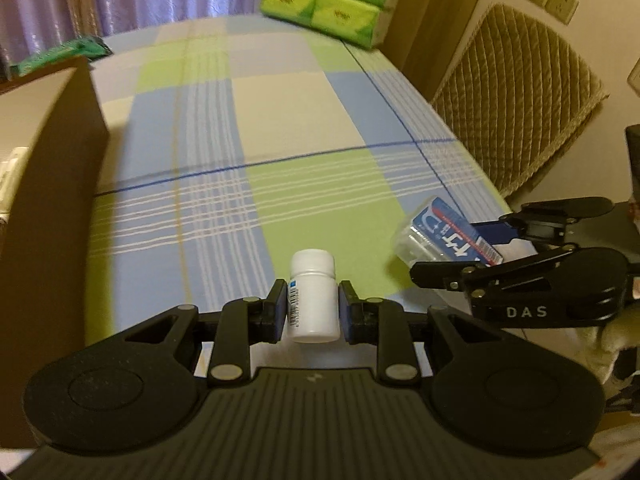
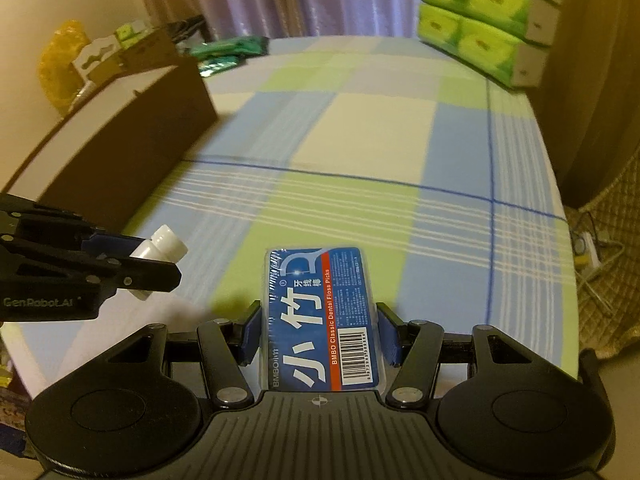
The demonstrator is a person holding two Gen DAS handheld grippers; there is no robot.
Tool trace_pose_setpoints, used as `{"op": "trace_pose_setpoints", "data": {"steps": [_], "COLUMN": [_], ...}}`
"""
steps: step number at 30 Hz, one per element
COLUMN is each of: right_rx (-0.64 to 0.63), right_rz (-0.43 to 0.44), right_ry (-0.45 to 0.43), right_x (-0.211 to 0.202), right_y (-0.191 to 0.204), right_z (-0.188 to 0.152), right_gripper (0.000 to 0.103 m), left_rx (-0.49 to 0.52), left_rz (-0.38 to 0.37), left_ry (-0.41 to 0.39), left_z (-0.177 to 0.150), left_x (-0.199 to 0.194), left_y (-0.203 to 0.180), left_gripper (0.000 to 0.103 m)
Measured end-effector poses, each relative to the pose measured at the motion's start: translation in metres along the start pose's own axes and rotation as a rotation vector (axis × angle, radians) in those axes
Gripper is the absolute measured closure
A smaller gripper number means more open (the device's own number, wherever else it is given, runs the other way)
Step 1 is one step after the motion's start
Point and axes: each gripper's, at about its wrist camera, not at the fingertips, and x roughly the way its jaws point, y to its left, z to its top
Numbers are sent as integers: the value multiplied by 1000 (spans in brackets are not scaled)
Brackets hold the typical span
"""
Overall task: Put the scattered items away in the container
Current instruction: 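Carry the toothpick box and white bottle over the box with both tools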
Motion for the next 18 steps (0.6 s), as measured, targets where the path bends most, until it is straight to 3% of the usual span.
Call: {"op": "trace_pose_setpoints", "data": {"steps": [8,18], "right_rx": [-76,-176], "right_rz": [83,222], "right_ry": [-44,-91], "right_x": [-12,-3], "right_y": [53,137], "right_z": [18,57], "right_gripper": [48,48], "left_rx": [-59,-137], "left_rz": [36,168], "left_ry": [-93,-180], "left_z": [-12,-25], "left_x": [-61,-130], "left_y": [31,102], "left_gripper": [81,81]}}
